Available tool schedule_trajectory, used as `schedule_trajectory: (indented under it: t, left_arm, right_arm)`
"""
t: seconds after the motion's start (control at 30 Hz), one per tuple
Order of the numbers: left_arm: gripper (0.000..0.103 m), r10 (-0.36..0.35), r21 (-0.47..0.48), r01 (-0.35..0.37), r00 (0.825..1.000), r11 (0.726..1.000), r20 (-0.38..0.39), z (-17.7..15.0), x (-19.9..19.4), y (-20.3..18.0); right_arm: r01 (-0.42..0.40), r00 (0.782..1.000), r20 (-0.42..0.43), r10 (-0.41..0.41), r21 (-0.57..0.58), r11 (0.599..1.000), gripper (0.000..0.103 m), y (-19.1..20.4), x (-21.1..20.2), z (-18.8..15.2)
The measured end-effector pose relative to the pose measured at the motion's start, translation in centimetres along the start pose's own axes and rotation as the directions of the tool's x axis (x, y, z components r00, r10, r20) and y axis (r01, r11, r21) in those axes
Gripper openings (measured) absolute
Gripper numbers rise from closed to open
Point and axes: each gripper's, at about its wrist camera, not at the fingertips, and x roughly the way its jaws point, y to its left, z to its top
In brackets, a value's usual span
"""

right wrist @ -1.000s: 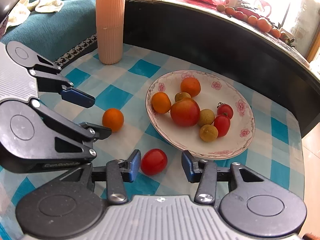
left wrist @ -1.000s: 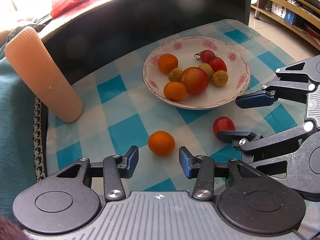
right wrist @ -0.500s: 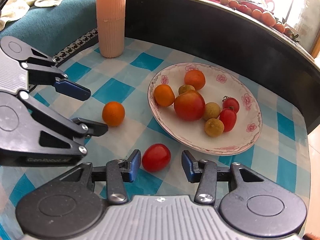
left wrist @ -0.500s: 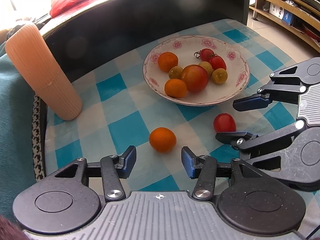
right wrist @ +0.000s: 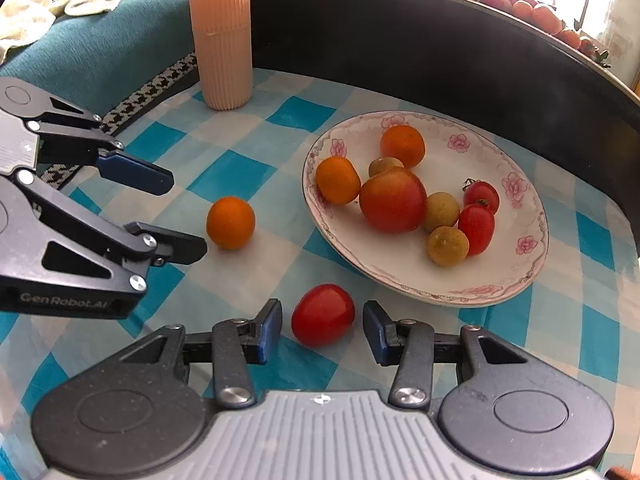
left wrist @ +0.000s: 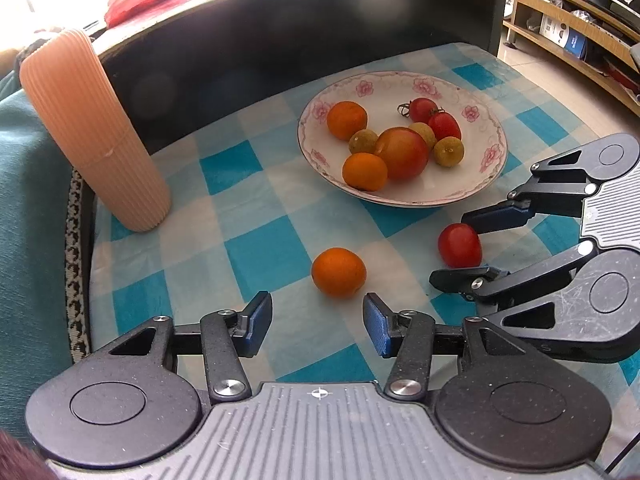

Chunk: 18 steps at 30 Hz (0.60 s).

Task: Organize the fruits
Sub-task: 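Close right gripper on red cherry tomato while left gripper closes on mandarin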

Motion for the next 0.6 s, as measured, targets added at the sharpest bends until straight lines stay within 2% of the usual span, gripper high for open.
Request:
schedule_trajectory:
  t: [0.17,0.23,0.6]
  left_arm:
    - [0.059,-0.005,-0.008,0.005,1.0,1.0,-0.005,0.0,0.3,0.1]
    - [0.059,-0.012,-0.01,0.012,1.0,1.0,-0.005,0.0,0.4,0.0]
    - [0.056,-0.033,-0.022,0.033,0.999,0.999,0.005,1.3,1.8,-0.9]
  right_arm:
    - [-0.024,1.0,0.003,0.024,0.023,0.999,0.056,-0.4,0.0,-0.1]
    - [-0.026,1.0,-0.001,0.026,0.034,0.999,0.049,-0.5,0.0,0.0]
    - [-0.025,1.0,-0.008,0.025,0.065,0.998,0.048,-1.9,-1.1,-0.4]
